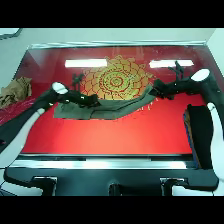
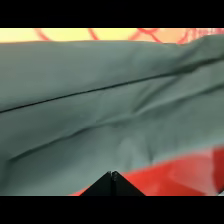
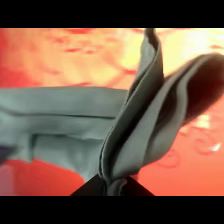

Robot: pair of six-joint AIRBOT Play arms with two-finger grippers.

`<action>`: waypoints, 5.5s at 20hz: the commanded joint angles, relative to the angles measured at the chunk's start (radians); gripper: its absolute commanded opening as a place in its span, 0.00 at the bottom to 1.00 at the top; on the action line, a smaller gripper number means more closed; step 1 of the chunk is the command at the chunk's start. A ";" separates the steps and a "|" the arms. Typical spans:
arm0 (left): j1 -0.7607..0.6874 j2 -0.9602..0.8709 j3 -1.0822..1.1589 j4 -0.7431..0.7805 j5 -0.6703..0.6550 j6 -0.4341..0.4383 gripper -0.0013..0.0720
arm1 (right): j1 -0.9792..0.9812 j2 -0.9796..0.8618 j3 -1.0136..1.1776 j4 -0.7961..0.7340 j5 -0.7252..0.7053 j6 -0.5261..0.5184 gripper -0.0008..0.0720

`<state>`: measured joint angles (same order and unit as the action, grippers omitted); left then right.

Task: Fold the shirts.

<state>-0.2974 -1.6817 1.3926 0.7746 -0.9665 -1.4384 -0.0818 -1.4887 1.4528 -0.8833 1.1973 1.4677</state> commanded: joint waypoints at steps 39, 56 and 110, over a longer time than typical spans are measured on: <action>0.652 0.630 -0.002 0.060 -0.081 0.071 0.05 | 0.430 -0.069 0.001 -0.068 -0.229 0.237 0.96; 0.651 0.630 -0.002 0.065 -0.084 0.082 0.05 | 0.291 -0.221 -0.159 0.270 -0.182 0.037 0.07; 0.332 0.513 0.246 0.828 -0.072 -0.183 0.05 | -0.440 0.414 0.082 -0.300 -0.116 0.069 0.77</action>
<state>0.1577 -1.1103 1.5879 1.1618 -0.9516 -1.4597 -0.8127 -1.0649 1.4734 -1.1946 1.1713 1.5513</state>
